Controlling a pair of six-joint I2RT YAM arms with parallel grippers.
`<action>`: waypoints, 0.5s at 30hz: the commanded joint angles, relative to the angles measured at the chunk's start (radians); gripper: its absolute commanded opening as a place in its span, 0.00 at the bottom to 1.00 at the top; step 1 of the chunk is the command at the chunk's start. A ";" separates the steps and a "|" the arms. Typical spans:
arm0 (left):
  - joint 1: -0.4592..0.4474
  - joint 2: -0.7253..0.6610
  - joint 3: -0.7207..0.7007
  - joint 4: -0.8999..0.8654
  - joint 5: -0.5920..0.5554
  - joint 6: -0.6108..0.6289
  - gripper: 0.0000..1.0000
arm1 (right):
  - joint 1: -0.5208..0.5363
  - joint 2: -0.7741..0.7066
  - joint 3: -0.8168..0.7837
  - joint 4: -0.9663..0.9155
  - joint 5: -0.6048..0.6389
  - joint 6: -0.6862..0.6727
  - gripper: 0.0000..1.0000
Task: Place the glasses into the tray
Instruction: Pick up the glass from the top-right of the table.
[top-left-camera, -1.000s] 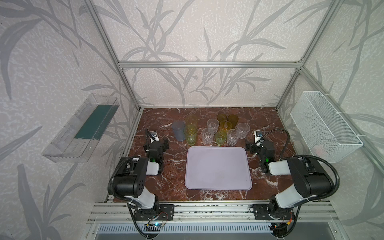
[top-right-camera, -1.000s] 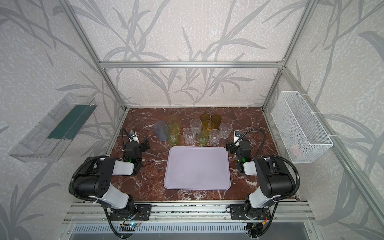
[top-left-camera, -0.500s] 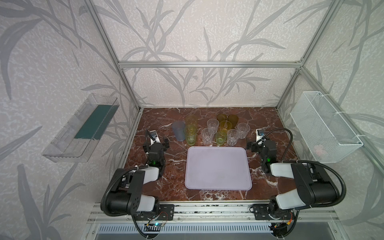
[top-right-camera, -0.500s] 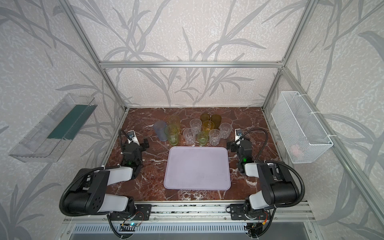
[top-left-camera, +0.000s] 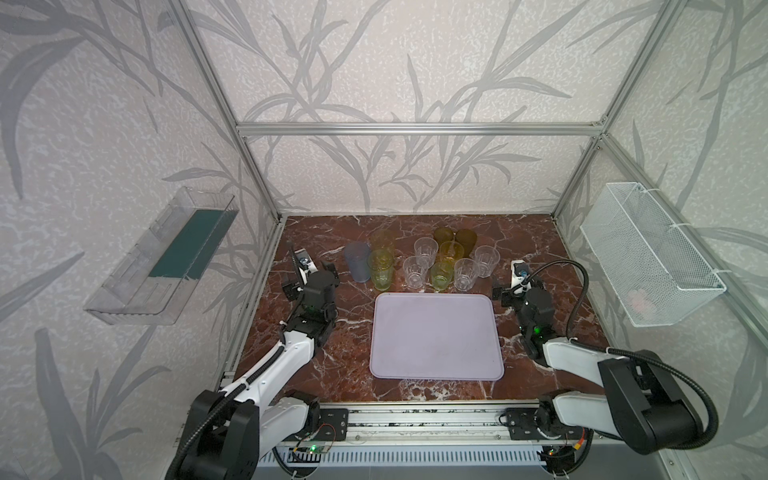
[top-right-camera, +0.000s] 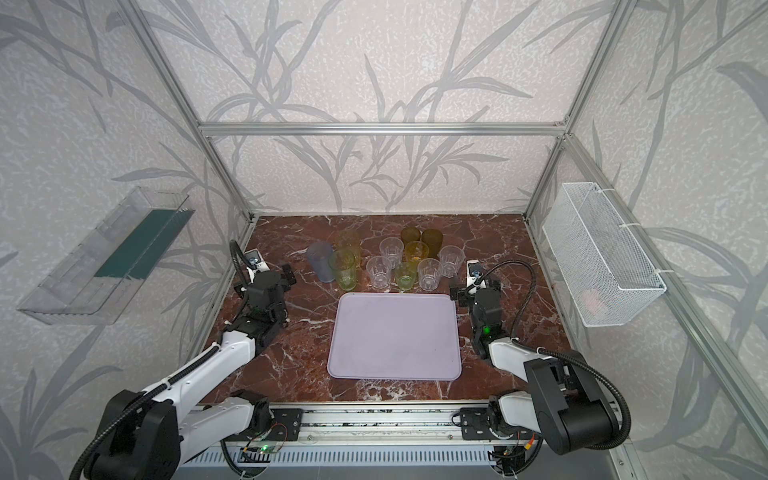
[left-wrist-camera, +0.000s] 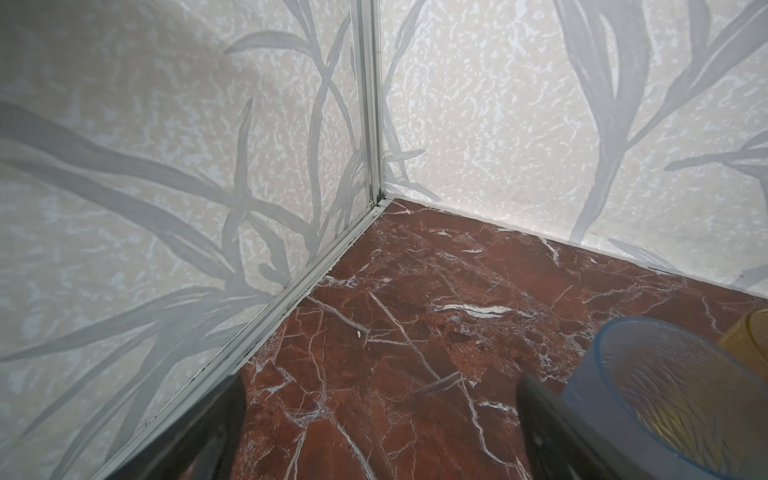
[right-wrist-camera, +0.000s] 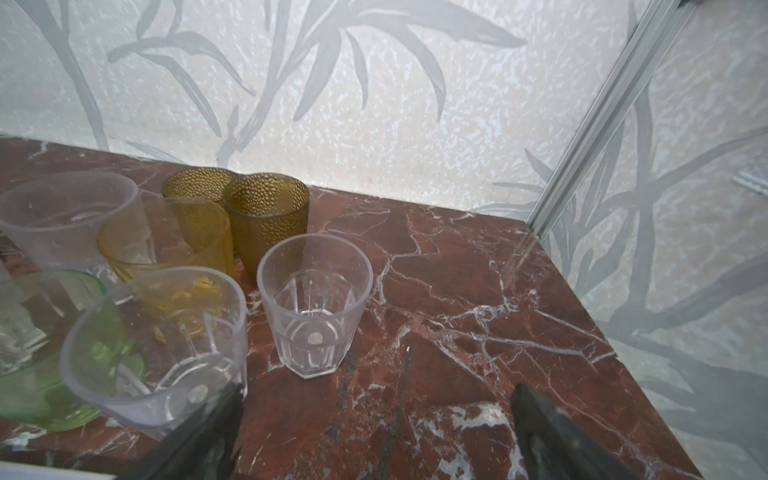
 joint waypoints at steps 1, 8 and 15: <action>-0.008 -0.040 0.054 -0.237 -0.036 -0.152 0.99 | 0.006 -0.068 0.026 -0.103 0.029 0.054 0.99; -0.013 -0.115 0.083 -0.415 0.012 -0.236 0.99 | 0.014 -0.248 0.160 -0.563 -0.043 0.200 0.99; -0.016 -0.113 0.090 -0.462 0.107 -0.261 0.99 | 0.013 -0.423 0.263 -0.943 -0.155 0.333 0.99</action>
